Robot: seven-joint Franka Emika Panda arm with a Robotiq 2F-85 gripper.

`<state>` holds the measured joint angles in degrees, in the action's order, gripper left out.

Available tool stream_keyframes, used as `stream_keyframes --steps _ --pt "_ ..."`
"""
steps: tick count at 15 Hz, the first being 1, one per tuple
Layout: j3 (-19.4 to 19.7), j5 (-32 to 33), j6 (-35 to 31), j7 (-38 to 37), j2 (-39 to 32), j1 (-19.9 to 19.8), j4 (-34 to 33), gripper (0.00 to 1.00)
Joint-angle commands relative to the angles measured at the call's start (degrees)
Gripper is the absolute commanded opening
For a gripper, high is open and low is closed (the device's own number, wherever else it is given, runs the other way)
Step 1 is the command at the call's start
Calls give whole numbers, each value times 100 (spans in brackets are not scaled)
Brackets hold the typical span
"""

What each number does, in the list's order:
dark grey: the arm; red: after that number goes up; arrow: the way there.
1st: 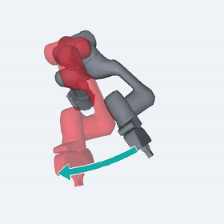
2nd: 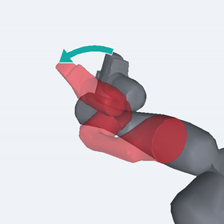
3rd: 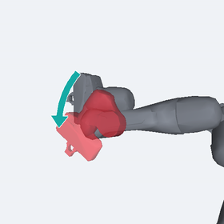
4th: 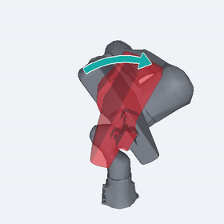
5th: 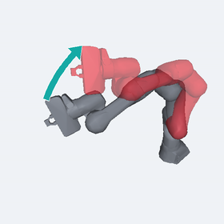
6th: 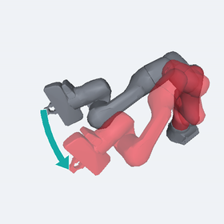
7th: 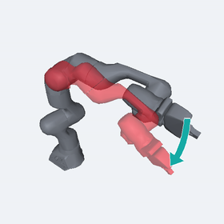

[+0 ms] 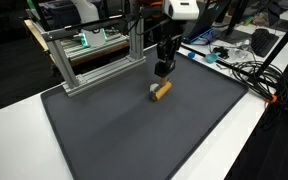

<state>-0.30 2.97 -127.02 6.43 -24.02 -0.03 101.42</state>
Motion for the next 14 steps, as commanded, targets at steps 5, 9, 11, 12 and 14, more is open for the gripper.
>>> stream_keyframes --steps 5,9,11,12,14 --pt "128 338 -208 -68 742 18 530 21" --pt "-61 92 365 515 819 -48 412 21" --pt "-116 27 512 670 766 -49 382 21" --pt "-135 -5 468 707 690 -64 363 21" --pt "-153 -15 339 764 556 -84 336 21"
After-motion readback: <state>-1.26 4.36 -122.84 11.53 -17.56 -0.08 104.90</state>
